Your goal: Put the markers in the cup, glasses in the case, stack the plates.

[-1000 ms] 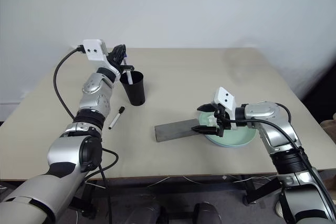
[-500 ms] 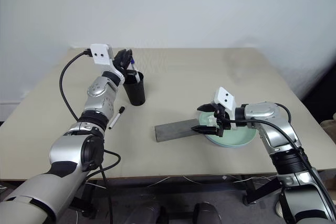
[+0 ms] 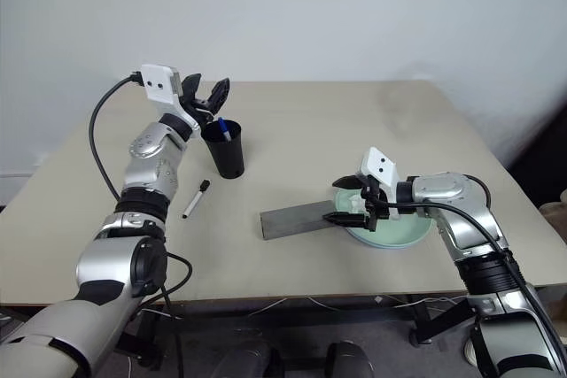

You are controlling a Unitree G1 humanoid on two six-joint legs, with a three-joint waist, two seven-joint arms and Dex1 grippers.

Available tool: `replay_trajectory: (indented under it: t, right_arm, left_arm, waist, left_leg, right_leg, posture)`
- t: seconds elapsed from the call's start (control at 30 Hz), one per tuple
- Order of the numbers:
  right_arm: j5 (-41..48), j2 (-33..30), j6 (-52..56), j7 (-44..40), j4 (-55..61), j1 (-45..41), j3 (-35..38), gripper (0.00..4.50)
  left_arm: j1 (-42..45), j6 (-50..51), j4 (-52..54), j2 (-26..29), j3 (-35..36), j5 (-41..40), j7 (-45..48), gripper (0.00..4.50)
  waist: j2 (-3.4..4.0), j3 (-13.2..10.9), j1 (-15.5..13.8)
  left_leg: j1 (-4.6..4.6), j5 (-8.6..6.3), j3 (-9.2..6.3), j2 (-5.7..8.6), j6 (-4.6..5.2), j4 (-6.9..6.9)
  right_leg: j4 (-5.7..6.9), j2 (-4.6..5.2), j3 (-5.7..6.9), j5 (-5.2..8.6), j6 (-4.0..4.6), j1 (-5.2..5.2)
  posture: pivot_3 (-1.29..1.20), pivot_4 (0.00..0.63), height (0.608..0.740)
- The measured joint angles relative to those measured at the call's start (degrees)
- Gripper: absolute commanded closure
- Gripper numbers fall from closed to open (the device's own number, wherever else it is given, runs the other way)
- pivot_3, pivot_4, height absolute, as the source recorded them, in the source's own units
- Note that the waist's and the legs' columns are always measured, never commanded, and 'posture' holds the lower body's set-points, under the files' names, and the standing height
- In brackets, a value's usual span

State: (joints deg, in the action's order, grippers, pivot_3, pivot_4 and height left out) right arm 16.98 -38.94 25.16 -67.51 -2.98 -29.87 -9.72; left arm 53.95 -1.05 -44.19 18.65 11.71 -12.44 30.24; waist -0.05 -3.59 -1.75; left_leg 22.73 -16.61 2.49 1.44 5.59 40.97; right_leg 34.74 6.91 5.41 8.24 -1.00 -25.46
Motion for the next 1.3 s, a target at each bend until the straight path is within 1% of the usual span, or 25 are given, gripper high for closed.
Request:
replay_trajectory:
  t: [0.07, 0.13, 0.17, 0.23, 0.27, 0.37, 0.5, 0.6, 0.73, 0.87, 0.97, 1.13, 1.3]
  right_arm:
    - [0.2, 0.0, 0.1, 0.0, 0.5, 0.6, 0.1, 0.09]
    - [0.3, -0.6, 0.3, 0.1, 0.3, 1.6, 0.5, 0.09]
    - [0.3, -0.8, 0.4, 0.1, 0.2, 1.8, 0.6, 0.09]
    - [0.4, -0.6, 0.5, 0.1, 0.3, 1.5, 0.5, 0.09]
    - [0.5, -0.5, 0.5, 0.1, 0.4, 1.3, 0.5, 0.09]
    - [0.5, -0.6, 0.5, -0.1, 0.3, 1.4, 0.6, 0.09]
    - [0.5, -0.3, 0.4, -0.2, 0.1, 1.0, 0.4, 0.09]
    - [0.5, 0.0, 0.4, -0.3, -0.1, 0.6, 0.0, 0.09]
    - [0.4, 0.1, 0.4, -0.5, -0.3, 0.1, -0.1, 0.09]
    - [0.4, 0.1, 0.4, -0.5, -0.5, 0.0, -0.1, 0.09]
    - [0.4, 0.1, 0.4, -0.5, -0.4, 0.1, -0.1, 0.09]
    - [0.5, -0.2, 0.4, -0.4, -0.2, 0.4, 0.0, 0.09]
    - [0.5, -0.2, 0.4, -0.2, 0.0, 0.8, 0.1, 0.09]
  left_arm:
    - [-7.5, 14.3, 15.0, 6.5, -2.2, -1.9, 3.5, 0.93]
    - [-12.8, 27.5, 25.2, 13.4, -2.2, -4.2, 5.9, 0.93]
    - [-14.4, 32.4, 28.9, 16.0, -2.0, -4.9, 6.6, 0.93]
    - [-16.4, 38.1, 33.9, 19.2, -1.7, -6.1, 7.2, 0.93]
    - [-18.4, 41.6, 36.5, 21.8, -1.6, -6.5, 7.4, 0.93]
    - [-23.2, 50.4, 39.3, 26.5, -0.8, -6.8, 7.3, 0.93]
    - [-27.1, 56.1, 39.9, 25.8, -2.4, -6.6, 6.1, 0.93]
    - [-27.3, 56.7, 39.8, 22.6, -4.5, -6.2, 4.6, 0.93]
    - [-27.0, 55.0, 37.2, 17.9, -8.5, -4.9, 2.7, 0.93]
    - [-24.3, 53.1, 32.5, 15.0, -9.1, -3.9, 1.4, 0.93]
    - [-21.3, 50.3, 27.5, 14.5, -9.5, -1.6, -0.6, 0.93]
    - [-19.3, 46.9, 19.8, 12.6, -10.9, 1.6, -2.7, 0.93]
    - [-17.4, 45.2, 16.3, 11.9, -10.9, 3.2, -3.5, 0.93]
  waist:
    - [0.01, 0.0, 1.2]
    - [-0.03, 0.0, 1.9]
    - [-0.02, -0.1, 2.0]
    - [-0.01, -0.1, 1.8]
    - [0.01, 0.0, 1.8]
    - [0.05, -0.1, 1.7]
    - [0.04, -0.1, 1.2]
    - [0.04, 0.0, 0.9]
    - [0.02, 0.0, 1.0]
    - [0.01, 0.0, 1.0]
    - [0.01, 0.0, 1.0]
    - [0.00, 0.0, 1.0]
    - [-0.01, 0.0, 1.0]
  left_leg:
    - [0.01, 0.08, 0.02, -0.04, -0.19, -0.02]
    - [0.00, 0.08, 0.02, -0.12, -0.33, -0.03]
    - [-0.03, 0.06, 0.01, -0.12, -0.38, -0.03]
    - [-0.09, -0.06, -0.06, -0.12, -0.16, -0.03]
    - [-0.15, -0.09, -0.05, -0.12, -0.11, -0.03]
    - [-0.19, -0.07, -0.11, -0.12, -0.15, -0.04]
    - [-0.17, -0.03, -0.14, -0.10, -0.22, -0.04]
    - [-0.13, 0.13, -0.13, -0.08, -0.50, -0.04]
    - [-0.10, 0.14, -0.08, -0.08, -0.53, -0.09]
    - [-0.08, 0.14, -0.05, -0.09, -0.53, -0.11]
    - [-0.11, 0.13, -0.04, -0.08, -0.50, -0.11]
    - [-0.09, 0.13, -0.03, -0.08, -0.49, -0.10]
    - [-0.09, 0.09, -0.04, -0.07, -0.42, -0.10]
  right_leg:
    - [0.05, -0.06, -0.06, 0.00, 0.00, -0.07]
    - [0.06, -0.16, -0.11, 0.05, -0.05, -0.12]
    - [0.08, -0.15, -0.09, 0.06, -0.05, -0.08]
    - [0.06, -0.15, -0.08, 0.07, -0.03, -0.03]
    - [0.08, -0.13, -0.09, 0.07, -0.02, 0.01]
    - [0.10, -0.13, -0.08, 0.08, -0.01, 0.00]
    - [0.09, -0.10, -0.10, 0.07, 0.01, -0.02]
    - [0.09, -0.08, -0.11, 0.06, 0.01, -0.03]
    - [0.09, -0.10, -0.15, 0.06, 0.00, -0.06]
    - [0.09, -0.12, -0.13, 0.06, 0.00, -0.09]
    - [0.08, -0.11, -0.14, 0.06, 0.00, -0.06]
    - [0.06, -0.08, -0.13, 0.05, -0.01, -0.06]
    - [0.06, -0.05, -0.11, 0.05, -0.01, -0.06]
  posture:
    - [0.00, 0.000, 0.723]
    - [0.00, 0.000, 0.723]
    - [0.00, 0.000, 0.723]
    - [0.00, 0.000, 0.723]
    - [0.00, 0.000, 0.723]
    - [0.00, 0.000, 0.723]
    - [0.00, 0.000, 0.723]
    - [0.00, 0.000, 0.723]
    - [0.00, 0.000, 0.723]
    - [0.00, 0.000, 0.723]
    - [0.00, 0.000, 0.723]
    - [0.00, 0.000, 0.723]
    - [0.00, 0.000, 0.723]
